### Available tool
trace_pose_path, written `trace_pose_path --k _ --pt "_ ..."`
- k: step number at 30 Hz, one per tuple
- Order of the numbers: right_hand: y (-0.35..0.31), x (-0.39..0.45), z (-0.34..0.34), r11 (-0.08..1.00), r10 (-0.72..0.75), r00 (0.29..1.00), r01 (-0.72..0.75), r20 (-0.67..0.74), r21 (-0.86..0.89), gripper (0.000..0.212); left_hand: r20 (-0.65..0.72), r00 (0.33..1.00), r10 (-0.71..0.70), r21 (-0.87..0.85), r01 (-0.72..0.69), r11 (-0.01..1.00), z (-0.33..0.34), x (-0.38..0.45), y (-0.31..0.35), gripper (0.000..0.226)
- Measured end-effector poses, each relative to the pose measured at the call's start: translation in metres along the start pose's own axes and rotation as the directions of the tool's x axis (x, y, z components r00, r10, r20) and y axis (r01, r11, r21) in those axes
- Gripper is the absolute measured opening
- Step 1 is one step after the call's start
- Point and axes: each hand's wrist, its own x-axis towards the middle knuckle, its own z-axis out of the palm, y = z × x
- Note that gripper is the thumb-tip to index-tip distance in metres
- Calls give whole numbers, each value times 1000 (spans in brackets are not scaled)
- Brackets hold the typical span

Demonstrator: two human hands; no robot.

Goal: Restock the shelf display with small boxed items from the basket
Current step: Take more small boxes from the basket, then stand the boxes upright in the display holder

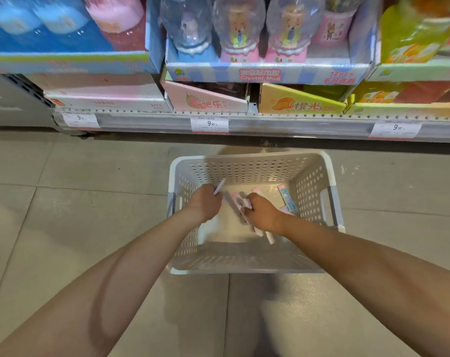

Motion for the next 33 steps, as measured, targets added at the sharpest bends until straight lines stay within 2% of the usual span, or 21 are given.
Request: trace_pose_path --k 3,6,9,14,16,21,23,25,28,31,33 --pt "-29 -26 -20 985 -22 998 31 -50 171 10 -10 1000 -20 -126 18 992 -26 -27 18 31" --pt "-64 -60 -48 957 -47 993 75 -104 279 15 -6 1000 -3 -225 1 974 -58 -59 42 27" --pt "-102 -102 -78 926 -81 991 115 -109 358 24 2 998 63 -402 -57 914 -93 -96 67 31" --pt "-169 -179 -125 873 -125 981 180 -148 454 13 3 991 132 -523 -111 845 -157 -173 117 30" --pt "-196 -211 -143 865 -146 977 201 -153 460 18 9 987 159 -544 -129 829 -184 -206 137 27" --pt "-265 -295 -186 834 -211 958 279 -193 475 12 -5 991 130 -560 -110 821 -254 -294 195 11" --pt "-295 -333 -203 825 -230 947 312 -224 472 16 -15 991 129 -558 -116 822 -283 -331 219 14" --pt "-326 -370 -221 823 -260 929 357 -265 443 18 -29 983 182 -541 -169 824 -313 -367 242 24" --pt "-374 -426 -250 819 -304 892 424 -334 386 9 -120 955 269 -584 -288 759 -356 -425 276 35" --pt "-421 -478 -280 796 -316 867 463 -386 389 7 -177 917 358 -572 -392 720 -398 -476 308 37" --pt "-450 -512 -299 784 -356 836 511 -419 352 7 -170 900 401 -589 -420 691 -424 -507 327 30"
